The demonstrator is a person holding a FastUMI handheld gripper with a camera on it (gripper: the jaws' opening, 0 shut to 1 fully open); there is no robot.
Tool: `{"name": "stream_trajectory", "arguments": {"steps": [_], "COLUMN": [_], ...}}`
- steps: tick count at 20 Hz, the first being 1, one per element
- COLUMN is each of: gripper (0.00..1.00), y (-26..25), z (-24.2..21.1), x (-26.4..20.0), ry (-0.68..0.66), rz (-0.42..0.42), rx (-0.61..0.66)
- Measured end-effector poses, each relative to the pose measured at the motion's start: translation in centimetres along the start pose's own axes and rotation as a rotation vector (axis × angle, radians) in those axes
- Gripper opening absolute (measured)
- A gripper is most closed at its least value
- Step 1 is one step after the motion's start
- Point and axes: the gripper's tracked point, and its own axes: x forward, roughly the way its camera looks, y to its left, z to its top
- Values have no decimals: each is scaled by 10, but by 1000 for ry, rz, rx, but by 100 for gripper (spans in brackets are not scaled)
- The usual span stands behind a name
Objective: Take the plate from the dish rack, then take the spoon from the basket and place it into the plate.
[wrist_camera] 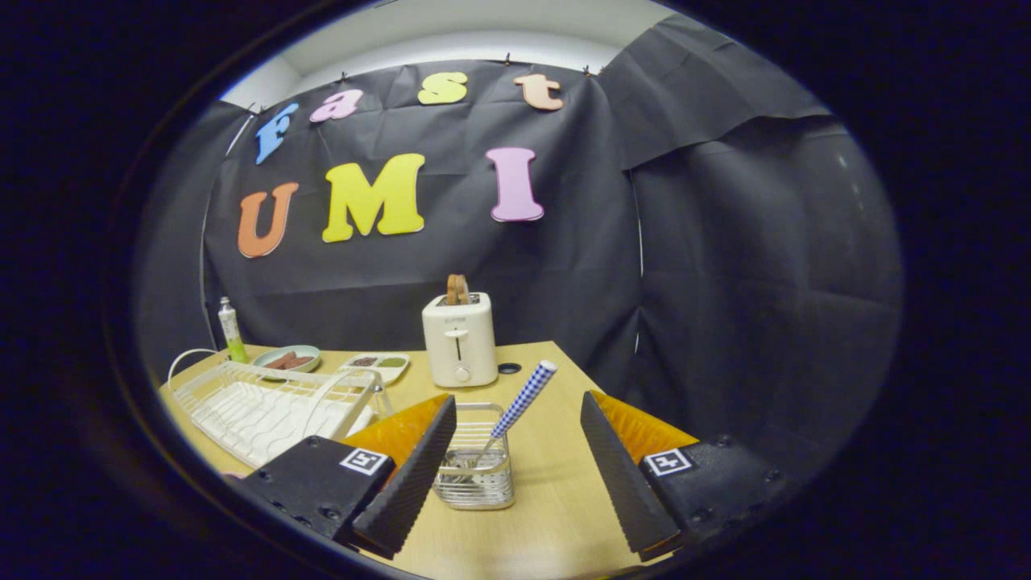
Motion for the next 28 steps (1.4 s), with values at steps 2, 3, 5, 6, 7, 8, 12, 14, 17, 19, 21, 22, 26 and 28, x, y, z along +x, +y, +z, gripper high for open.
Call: {"name": "stream_trajectory", "arguments": {"steps": [2,3,5,6,7,8,12,14,17,19,21,22,26,28], "gripper": [97,95,91,82,74,65,30,25,18,18,18,18,18,18], "y": [4,-1,7,7,11,12,32,33,47,51,54,58,69,78], "z": [1,1,7,10,14,13,23,37,48,59,72,78,108,120], "x": [18,25,30,33,31,39,34,30,19,11,-2,-10,-50,-75], "ry": [36,50,55,45,40,35,8,-39,-72,-97,-122,-128,-168,-183], "rz": [25,4,35,21,17,-3,-1,-34,-24,-25,-21,-17,2,14], "rx": [-15,-23,-12,-14,-24,-37,-63,-93,-119,-124,-111,-105,-67,-66]}}
